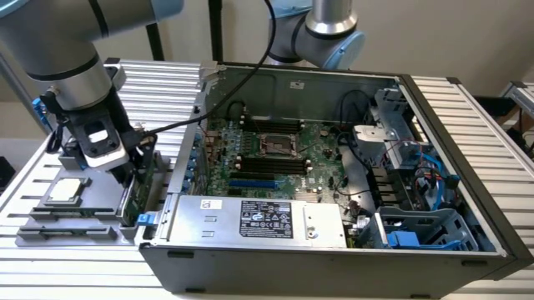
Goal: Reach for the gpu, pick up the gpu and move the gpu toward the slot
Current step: 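Pick up the gpu and move the gpu toward the slot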
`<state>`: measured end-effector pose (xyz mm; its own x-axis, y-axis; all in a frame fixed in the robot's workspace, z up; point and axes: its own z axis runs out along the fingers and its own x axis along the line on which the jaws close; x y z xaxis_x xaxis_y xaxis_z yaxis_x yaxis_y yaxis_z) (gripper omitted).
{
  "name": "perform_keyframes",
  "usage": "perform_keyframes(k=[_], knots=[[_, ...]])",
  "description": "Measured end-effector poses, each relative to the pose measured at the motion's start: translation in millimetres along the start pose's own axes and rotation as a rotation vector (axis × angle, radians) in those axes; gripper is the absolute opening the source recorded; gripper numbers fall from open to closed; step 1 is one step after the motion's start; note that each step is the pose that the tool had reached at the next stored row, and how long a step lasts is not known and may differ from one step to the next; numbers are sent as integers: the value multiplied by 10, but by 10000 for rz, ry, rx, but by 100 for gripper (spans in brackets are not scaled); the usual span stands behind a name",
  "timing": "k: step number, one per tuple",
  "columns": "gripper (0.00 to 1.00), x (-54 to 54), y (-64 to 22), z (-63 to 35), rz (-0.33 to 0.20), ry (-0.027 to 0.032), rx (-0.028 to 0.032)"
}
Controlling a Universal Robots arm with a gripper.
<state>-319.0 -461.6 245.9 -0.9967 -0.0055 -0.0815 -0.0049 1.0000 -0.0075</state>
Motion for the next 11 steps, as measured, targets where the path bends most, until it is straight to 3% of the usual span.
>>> perform_keyframes(k=[6,11], knots=[[42,2,10,31,-2,0,25],[40,3,11,41,-7,1,82]])
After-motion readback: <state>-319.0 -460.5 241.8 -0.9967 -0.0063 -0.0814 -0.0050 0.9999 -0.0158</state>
